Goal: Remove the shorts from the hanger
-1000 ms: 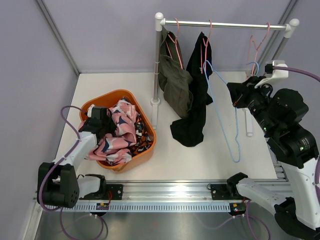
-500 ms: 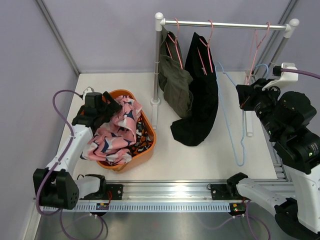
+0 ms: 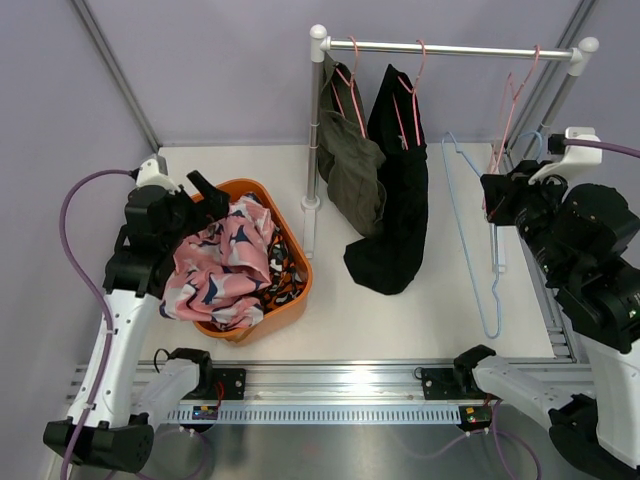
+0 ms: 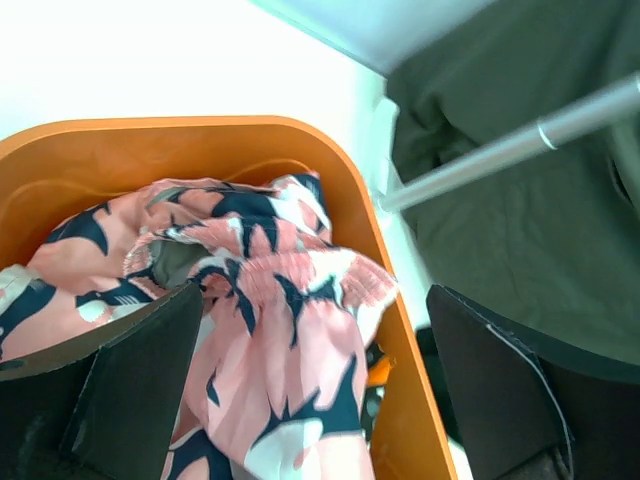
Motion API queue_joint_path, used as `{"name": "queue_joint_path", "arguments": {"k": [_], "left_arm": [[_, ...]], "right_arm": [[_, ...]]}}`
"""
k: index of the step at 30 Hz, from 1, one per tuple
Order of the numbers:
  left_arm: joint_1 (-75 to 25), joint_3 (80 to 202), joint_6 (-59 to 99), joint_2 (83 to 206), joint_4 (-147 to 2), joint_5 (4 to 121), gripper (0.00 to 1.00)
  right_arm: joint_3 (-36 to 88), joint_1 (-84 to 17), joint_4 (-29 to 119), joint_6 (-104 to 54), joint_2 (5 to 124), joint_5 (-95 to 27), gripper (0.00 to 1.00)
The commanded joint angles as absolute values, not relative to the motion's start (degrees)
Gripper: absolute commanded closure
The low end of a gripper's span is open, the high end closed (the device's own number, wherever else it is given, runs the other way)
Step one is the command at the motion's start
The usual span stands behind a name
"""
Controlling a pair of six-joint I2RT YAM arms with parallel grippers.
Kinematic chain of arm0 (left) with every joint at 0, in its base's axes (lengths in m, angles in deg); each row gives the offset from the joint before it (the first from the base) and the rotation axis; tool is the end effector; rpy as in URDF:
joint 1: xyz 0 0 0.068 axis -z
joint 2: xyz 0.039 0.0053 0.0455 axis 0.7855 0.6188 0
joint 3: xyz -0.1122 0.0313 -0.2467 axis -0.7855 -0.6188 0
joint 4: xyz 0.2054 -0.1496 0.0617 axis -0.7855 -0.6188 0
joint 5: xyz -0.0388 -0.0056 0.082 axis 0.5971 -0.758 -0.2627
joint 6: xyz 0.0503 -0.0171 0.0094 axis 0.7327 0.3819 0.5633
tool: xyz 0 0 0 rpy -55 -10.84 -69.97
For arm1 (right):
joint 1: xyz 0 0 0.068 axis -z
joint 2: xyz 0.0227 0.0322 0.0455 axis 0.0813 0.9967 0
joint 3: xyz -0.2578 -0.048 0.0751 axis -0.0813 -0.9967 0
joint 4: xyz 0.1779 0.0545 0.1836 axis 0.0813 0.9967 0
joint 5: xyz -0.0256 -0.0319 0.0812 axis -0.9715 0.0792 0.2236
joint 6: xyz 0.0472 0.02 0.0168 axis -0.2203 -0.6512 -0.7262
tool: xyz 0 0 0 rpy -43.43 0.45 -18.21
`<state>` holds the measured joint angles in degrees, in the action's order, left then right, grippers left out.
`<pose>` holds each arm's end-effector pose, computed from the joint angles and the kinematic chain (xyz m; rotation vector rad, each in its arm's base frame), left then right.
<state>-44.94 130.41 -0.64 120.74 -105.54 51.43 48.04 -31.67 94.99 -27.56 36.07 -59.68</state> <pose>0.1878 -0.0207 0.3828 -0.4652 1.9041 -0.4047 0.0923 0.0349 0.5275 -0.0243 1.6739 0.2174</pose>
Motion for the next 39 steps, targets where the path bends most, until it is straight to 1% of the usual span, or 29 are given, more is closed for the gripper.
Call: {"name": "queue_joint_path", "arguments": {"k": [1,2,3,5,6,8,9,11,17,18,21,24,29,39], "left_arm": [[-44.92,131.94,6.47,119.93,-106.81,60.24,0.01],[-44.83,131.41,7.52,118.88,-106.46,62.78,0.01],[-44.65,130.80,8.75,118.18,-106.11,63.24,0.01],[-42.73,129.04,9.81,116.08,-105.15,63.24,0.01],[-41.59,128.34,10.60,115.54,-104.01,62.72,0.01],[-39.39,126.84,11.22,114.83,-103.21,62.45,0.01],[-38.86,126.49,11.83,114.83,-103.04,62.37,0.01],[-38.15,125.61,12.19,114.83,-102.86,62.62,0.01],[-36.92,122.71,12.63,113.69,-100.66,64.21,0.01],[-36.83,122.01,12.89,113.43,-100.40,64.21,0.01],[-36.13,120.51,13.50,112.46,-99.96,63.07,0.01],[-36.13,120.07,13.42,111.84,-100.13,63.60,0.01],[-36.13,119.19,13.15,111.23,-100.04,63.86,0.01],[-35.42,118.75,13.15,111.23,-100.13,63.86,0.01]], "right_arm": [[49.91,-32.08,92.73,-22.91,39.19,-63.54,1.00],[49.74,-32.08,91.76,-20.99,40.58,-64.24,1.00],[49.56,-32.08,90.97,-19.92,41.55,-65.99,1.00],[49.91,-30.69,88.77,-18.77,44.88,-65.57,1.00],[50.43,-29.46,88.42,-17.29,46.04,-62.61,1.00],[51.58,-23.23,86.40,-17.27,49.02,-58.03,1.00],[51.93,-20.42,85.52,-17.62,49.73,-51.66,1.00],[53.16,-14.37,82.54,-17.71,52.10,-45.90,1.00],[60.89,-7.75,79.10,-16.83,60.88,-35.79,1.00],[62.46,-5.56,79.01,-16.92,62.03,-31.94,1.00],[62.92,-1.78,76.91,-16.75,65.20,-25.78,1.00],[62.83,0.43,74.44,-16.57,67.84,-22.52,1.00],[62.48,1.31,70.84,-16.40,70.83,-20.40,1.00],[60.63,1.23,66.62,-17.98,71.01,-17.06,1.00]]}}
